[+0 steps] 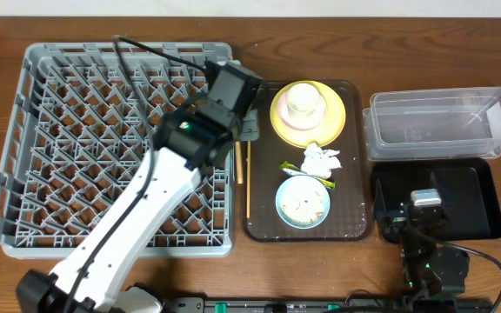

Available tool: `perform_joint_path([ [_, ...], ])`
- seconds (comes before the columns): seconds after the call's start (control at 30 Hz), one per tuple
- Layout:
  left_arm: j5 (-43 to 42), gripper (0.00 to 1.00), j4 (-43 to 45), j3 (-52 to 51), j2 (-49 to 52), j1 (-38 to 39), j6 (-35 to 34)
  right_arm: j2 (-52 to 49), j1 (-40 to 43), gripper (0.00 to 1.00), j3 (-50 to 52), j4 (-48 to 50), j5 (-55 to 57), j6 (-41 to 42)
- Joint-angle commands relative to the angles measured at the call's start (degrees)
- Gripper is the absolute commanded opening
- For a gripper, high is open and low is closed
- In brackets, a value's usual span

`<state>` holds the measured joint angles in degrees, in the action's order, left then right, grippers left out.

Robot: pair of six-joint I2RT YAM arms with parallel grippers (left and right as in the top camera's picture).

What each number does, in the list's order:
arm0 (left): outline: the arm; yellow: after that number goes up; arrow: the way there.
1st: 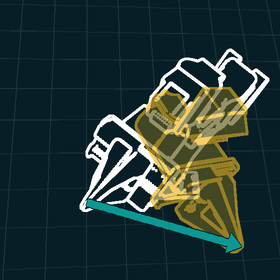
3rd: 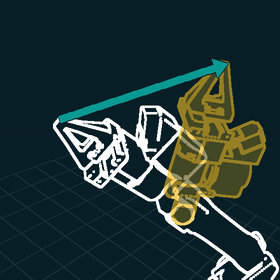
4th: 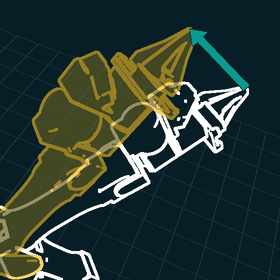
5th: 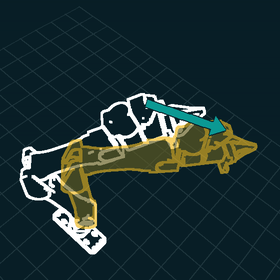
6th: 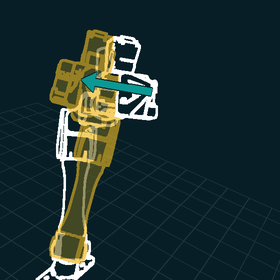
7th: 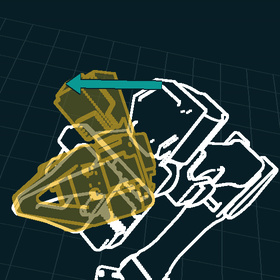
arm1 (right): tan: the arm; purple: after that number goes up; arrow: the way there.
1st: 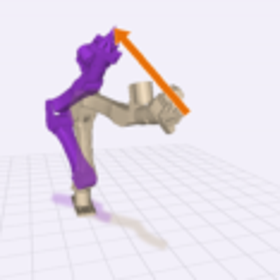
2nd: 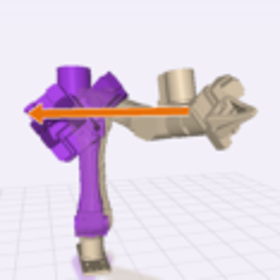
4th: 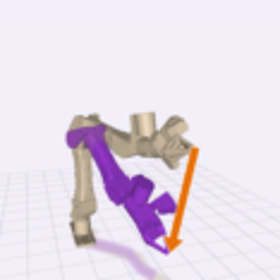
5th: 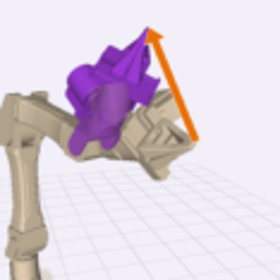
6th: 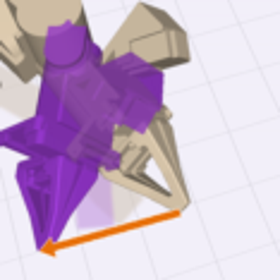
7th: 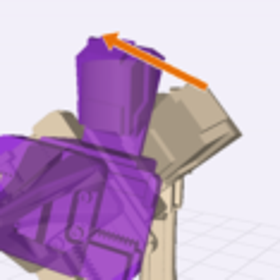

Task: Sort waste into correct bins and load items into the dishwasher rack
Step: 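Carry the chopstick into the grey rack and release it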

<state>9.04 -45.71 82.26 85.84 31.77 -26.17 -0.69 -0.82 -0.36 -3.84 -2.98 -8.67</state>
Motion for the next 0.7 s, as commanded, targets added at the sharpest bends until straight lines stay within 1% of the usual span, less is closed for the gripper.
perform_joint_path([
  [0.0, 0.90, 0.06, -0.79, 0.04, 0.72, -0.92, 8.09, 0.31, 0.44, 0.99, 0.04, -0.24, -0.09, -0.61],
  [0.17, 1.16, 0.06, -0.81, -2.36, 3.28, -2.51, 8.76, 0.31, 0.44, 0.99, 0.04, -0.24, -0.09, -0.61],
  [0.4, 1.07, 0.06, -0.74, -2.56, 8.33, -6.45, 8.70, 0.31, 0.44, 0.99, 0.04, -0.24, -0.09, -0.61],
  [0.67, 0.66, 0.06, -1.20, -2.56, 12.74, -6.80, 8.52, 0.31, 0.44, 0.99, 0.04, -0.24, -0.09, -0.61],
])
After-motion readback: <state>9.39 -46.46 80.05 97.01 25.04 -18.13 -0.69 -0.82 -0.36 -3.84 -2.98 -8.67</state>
